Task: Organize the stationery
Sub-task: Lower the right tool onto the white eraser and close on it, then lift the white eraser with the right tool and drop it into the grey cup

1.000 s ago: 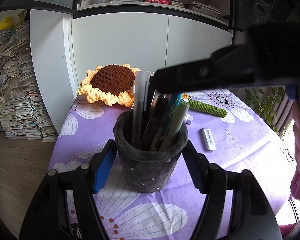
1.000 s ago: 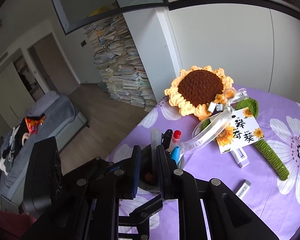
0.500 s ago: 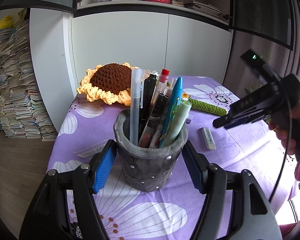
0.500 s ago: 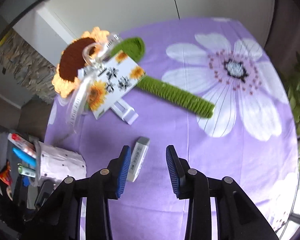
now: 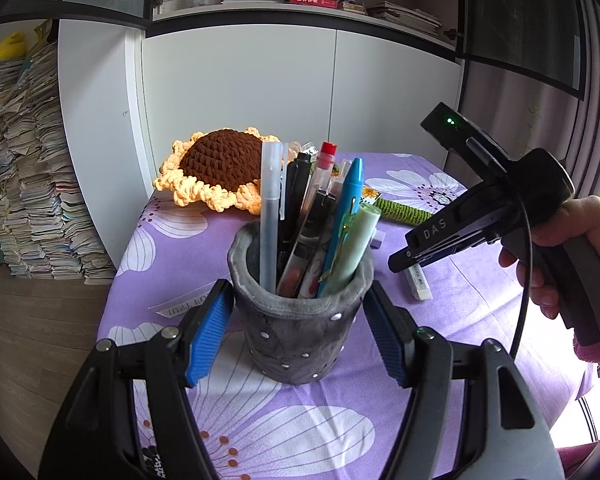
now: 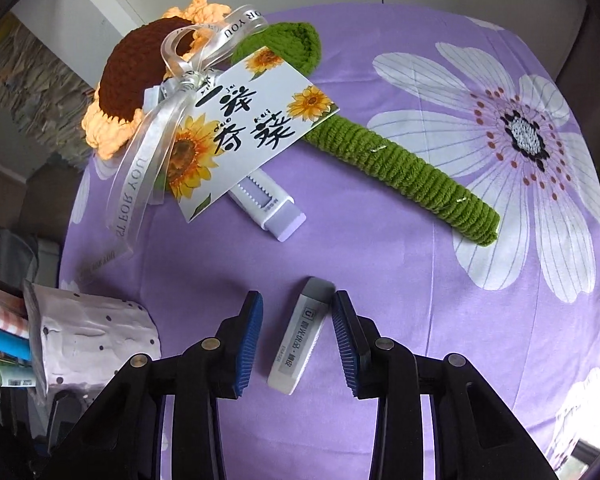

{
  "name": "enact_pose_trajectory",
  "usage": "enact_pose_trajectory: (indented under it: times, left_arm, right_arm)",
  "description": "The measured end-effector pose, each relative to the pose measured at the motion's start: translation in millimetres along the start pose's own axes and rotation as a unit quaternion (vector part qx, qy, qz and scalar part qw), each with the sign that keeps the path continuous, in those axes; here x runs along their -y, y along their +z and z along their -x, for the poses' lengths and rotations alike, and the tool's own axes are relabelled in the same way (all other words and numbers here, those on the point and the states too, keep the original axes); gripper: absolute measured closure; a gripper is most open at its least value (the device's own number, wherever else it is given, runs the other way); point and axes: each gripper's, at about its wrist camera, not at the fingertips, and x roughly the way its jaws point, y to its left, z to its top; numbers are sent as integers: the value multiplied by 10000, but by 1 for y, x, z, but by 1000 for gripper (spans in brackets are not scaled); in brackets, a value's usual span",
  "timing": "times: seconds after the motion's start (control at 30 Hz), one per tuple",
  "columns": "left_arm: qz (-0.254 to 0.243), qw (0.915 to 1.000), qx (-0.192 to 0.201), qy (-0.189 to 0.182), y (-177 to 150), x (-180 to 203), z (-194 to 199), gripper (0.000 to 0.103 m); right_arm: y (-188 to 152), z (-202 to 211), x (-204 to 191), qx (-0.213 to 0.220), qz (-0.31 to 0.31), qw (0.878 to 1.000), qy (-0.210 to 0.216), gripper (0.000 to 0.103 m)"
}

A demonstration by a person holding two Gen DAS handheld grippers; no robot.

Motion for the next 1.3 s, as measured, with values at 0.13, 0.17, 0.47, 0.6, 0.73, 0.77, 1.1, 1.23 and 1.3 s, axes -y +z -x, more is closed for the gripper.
enact_pose_trajectory:
  times: [0.13, 0.17, 0.47, 0.6, 0.73, 0.77, 1.1, 1.23, 1.3]
  left_arm:
    - [2, 10000, 4, -13, 0, 0, 0, 37]
    - [7, 10000, 7, -17, 0, 0, -1, 37]
    - [20, 10000, 28, -22, 0, 1, -1, 36]
    - [28, 10000, 41, -28, 0, 1, -1, 36]
    - [31, 10000, 47, -31, 0, 1, -1, 36]
    - [35, 10000, 48, -34, 0, 1, -1, 36]
    - [40, 10000, 34, -37, 1, 0, -1, 37]
    - [57, 10000, 40, -42, 1, -1, -1, 37]
    - [60, 10000, 41, -43, 0, -1, -1, 36]
  right_arm:
    - [-1, -1, -4, 22, 158, 9998, -106, 84]
    - [-1, -2, -8, 19, 210, 9997, -106, 85]
    - [-27, 59, -26, 784, 678, 9939, 372, 86]
    - [-47, 107, -35, 1358, 882, 9848, 629, 86]
    - [-54, 152, -55, 1912, 1111, 9705, 961, 86]
    - [-56, 161, -62, 2029, 1207, 9661, 1044, 86]
    - [-61, 151, -121, 1715, 2083, 9534, 1352, 86]
    - [-55, 125, -122, 1389, 2025, 9605, 1307, 86]
    - [-53, 116, -120, 1309, 1990, 9622, 1319, 86]
